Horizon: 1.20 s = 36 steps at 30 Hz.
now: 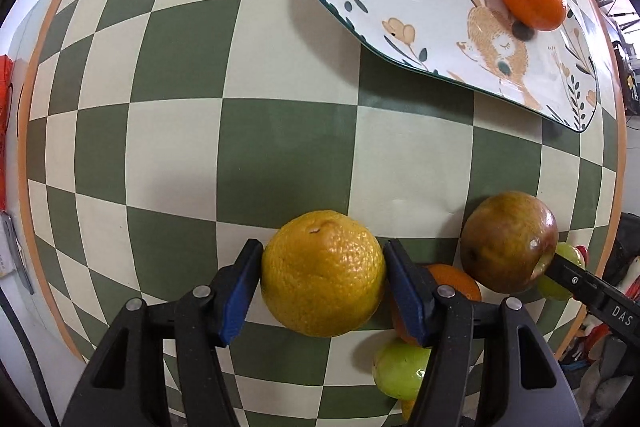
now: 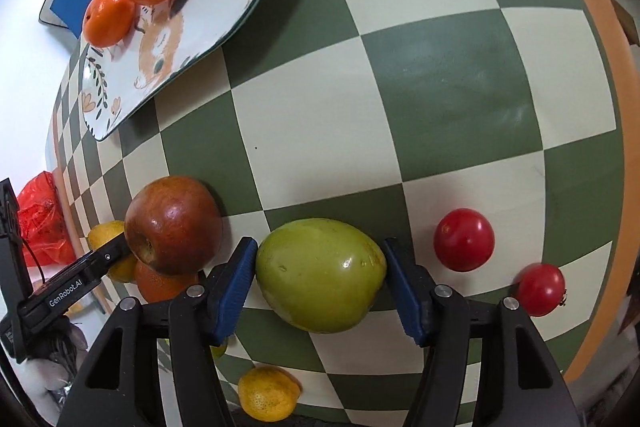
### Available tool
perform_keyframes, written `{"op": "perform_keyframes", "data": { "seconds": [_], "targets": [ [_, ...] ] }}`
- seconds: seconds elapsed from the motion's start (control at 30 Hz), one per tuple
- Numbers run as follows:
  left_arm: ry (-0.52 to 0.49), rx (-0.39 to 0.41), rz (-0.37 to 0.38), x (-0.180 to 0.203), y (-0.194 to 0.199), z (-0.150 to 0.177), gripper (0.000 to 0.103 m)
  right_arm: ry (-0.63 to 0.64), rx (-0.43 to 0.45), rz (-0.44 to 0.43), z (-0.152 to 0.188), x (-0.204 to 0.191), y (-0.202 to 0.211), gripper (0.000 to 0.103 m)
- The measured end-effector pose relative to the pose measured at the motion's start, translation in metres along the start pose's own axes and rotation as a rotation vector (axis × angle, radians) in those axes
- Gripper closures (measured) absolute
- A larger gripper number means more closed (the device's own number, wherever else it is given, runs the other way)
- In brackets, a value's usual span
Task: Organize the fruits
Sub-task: 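Grasp the yellow citrus with the left tool while the right tool grasps the green pear, then carry the yellow citrus and green pear onto the plate and release them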
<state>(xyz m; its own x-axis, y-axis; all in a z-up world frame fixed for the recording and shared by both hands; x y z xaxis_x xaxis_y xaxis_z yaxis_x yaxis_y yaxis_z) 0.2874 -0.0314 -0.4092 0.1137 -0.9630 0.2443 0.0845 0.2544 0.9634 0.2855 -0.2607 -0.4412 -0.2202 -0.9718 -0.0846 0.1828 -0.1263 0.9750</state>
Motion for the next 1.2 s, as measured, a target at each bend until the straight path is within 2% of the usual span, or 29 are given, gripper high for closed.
{"op": "perform_keyframes", "data": {
  "seconds": [0.1,0.13,0.27,0.33,0.4,0.5,0.63,0.73,0.83,0.97,1.1,1.2],
  "targets": [
    [-0.004,0.001,-0.002,0.003,-0.001,0.005,0.043,0.023,0.011,0.029,0.003,-0.003,-0.001,0.036],
    [-0.006,0.0,-0.003,-0.004,0.002,-0.007,0.043,0.03,0.015,0.037,0.004,-0.005,-0.001,0.036],
    [-0.017,0.003,-0.018,-0.002,0.007,-0.018,0.044,0.052,0.026,0.057,0.007,-0.012,-0.001,0.037],
    [-0.006,-0.001,0.001,0.0,0.008,-0.017,0.044,0.054,0.03,0.062,0.008,-0.016,-0.002,0.037],
    [0.003,-0.003,0.031,0.003,0.015,-0.019,0.044,0.015,0.023,0.017,0.01,-0.014,0.0,0.037],
    [-0.006,0.04,0.081,0.014,0.043,-0.023,0.044,-0.031,0.026,-0.072,0.007,-0.006,0.018,0.037],
    [-0.045,0.111,0.123,0.034,0.082,-0.047,0.044,0.013,0.12,-0.126,-0.009,-0.026,0.063,0.037],
    [-0.054,0.127,0.153,0.043,0.098,-0.084,0.044,0.057,0.176,-0.141,-0.034,-0.045,0.09,0.037],
    [-0.051,0.11,0.161,0.042,0.099,-0.127,0.044,0.108,0.233,-0.111,-0.065,-0.079,0.103,0.037],
    [-0.027,0.064,0.143,0.037,0.085,-0.162,0.044,0.15,0.231,-0.086,-0.094,-0.112,0.1,0.037],
    [0.001,0.007,0.135,0.027,0.068,-0.184,0.043,0.191,0.213,-0.046,-0.116,-0.141,0.078,0.037],
    [-0.005,-0.027,0.103,0.023,0.059,-0.191,0.043,0.198,0.179,-0.045,-0.124,-0.146,0.06,0.037]
  ]
}}
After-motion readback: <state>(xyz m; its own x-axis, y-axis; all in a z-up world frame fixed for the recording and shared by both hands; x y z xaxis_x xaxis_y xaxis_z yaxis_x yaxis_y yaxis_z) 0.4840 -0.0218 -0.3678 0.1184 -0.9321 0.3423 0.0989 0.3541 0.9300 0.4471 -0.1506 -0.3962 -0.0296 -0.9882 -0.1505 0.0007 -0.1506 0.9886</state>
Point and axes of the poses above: each gripper's, at about its wrist camera, not at the fingertips, and y roughly against the way its jaws point, x to its right, z to its underside, the point moved 3 cm from there along -y, roughly the way its jaws point, and after that the axes turned 13 degrees about z, right-handed, at the moved point
